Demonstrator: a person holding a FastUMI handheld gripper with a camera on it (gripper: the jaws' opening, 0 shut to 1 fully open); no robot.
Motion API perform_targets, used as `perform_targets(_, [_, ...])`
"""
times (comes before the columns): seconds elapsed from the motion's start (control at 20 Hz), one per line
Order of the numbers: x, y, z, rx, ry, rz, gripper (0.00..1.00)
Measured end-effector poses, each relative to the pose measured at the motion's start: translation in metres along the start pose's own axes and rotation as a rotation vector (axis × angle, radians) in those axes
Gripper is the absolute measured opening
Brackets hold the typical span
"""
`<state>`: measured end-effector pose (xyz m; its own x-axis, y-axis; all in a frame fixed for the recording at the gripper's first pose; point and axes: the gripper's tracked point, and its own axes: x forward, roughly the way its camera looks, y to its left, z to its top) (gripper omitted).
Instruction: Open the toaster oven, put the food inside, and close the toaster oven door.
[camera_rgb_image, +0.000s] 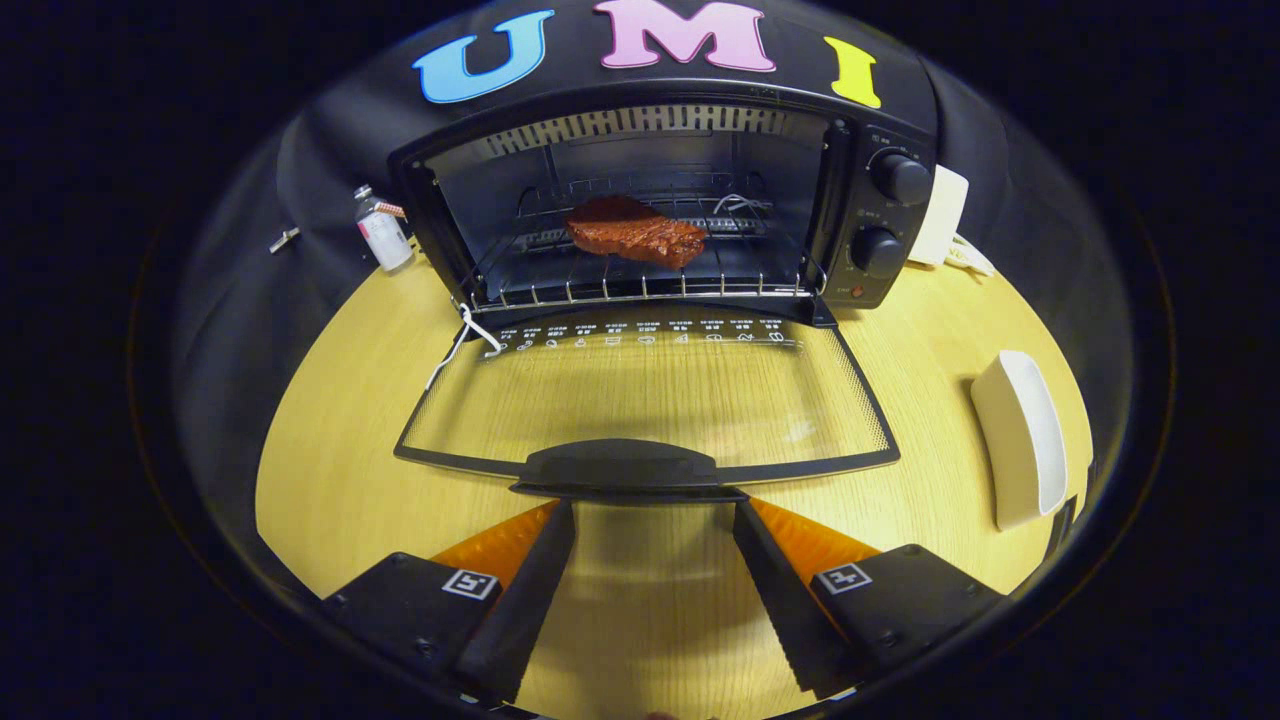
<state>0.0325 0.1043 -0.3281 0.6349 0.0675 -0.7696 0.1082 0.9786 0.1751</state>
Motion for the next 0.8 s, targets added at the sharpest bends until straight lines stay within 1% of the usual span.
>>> perform_targets(0.2, [-0.025,0.003,0.027,-0.02,-0.062,0.006,0.99])
perform_targets(0.45, [-0.05,0.009,0.086,-0.013,-0.19,0.06,0.99])
perform_targets(0.6, [-0.055,0.012,0.129,-0.022,-0.282,0.068,0.99])
perform_targets(0.7, [-0.054,0.012,0.15,-0.023,-0.3,0.064,0.99])
perform_targets(0.8, [-0.063,0.016,0.17,-0.024,-0.34,0.074,0.99])
